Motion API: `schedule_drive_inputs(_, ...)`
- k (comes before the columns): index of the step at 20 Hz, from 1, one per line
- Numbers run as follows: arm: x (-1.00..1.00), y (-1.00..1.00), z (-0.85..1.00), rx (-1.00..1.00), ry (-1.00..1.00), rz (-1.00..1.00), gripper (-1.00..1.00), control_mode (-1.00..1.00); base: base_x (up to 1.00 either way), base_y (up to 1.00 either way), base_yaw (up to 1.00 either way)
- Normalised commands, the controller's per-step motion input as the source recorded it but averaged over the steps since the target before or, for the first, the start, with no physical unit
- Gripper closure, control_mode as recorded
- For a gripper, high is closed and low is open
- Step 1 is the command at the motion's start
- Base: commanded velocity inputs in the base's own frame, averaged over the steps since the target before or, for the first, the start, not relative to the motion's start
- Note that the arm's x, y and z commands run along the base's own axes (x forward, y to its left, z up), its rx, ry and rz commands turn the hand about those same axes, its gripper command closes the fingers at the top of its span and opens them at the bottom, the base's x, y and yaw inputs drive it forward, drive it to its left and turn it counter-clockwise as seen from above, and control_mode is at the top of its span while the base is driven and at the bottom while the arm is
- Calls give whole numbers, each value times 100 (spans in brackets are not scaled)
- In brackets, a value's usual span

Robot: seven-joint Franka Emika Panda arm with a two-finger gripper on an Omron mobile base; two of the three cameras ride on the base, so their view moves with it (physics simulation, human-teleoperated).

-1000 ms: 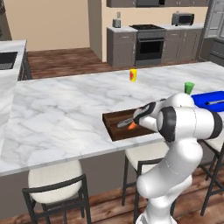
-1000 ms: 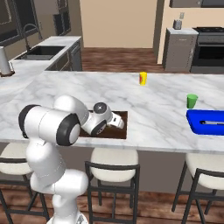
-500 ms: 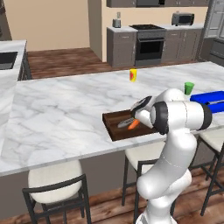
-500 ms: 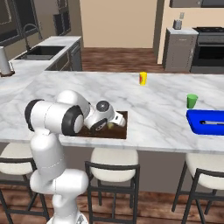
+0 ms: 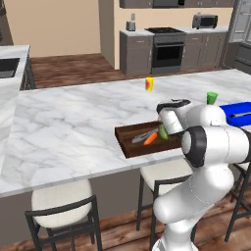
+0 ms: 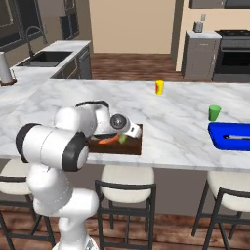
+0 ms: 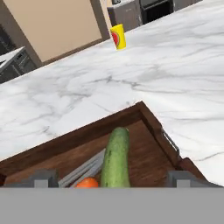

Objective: Gather the carrot and cucumber from the fridge and place them on a tray on the dining counter. Then gather the chicken drumsticks from the fridge and place them on the other tray.

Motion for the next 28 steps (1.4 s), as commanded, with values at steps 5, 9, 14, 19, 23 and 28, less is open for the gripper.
schedule_drive_inputs(5, -100, 5, 38, 2, -10, 0, -100, -100, 0, 0, 0)
schedule_drive_inputs(9, -100, 24, 82, -2, 0, 0, -100, -100, 0, 0, 0)
schedule_drive_inputs(14, -83, 11, 100, -3, -4, 2, -100, -100, 0, 0, 0)
schedule_drive_inputs(19, -67, -12, 100, 0, -10, 6, -100, -100, 0, 0, 0)
schedule_drive_inputs(23, -68, -50, 100, 6, -4, 8, -100, -100, 0, 0, 0)
schedule_drive_inputs(28, -27, -26, 27, 7, -3, 1, -100, -100, 0, 0, 0)
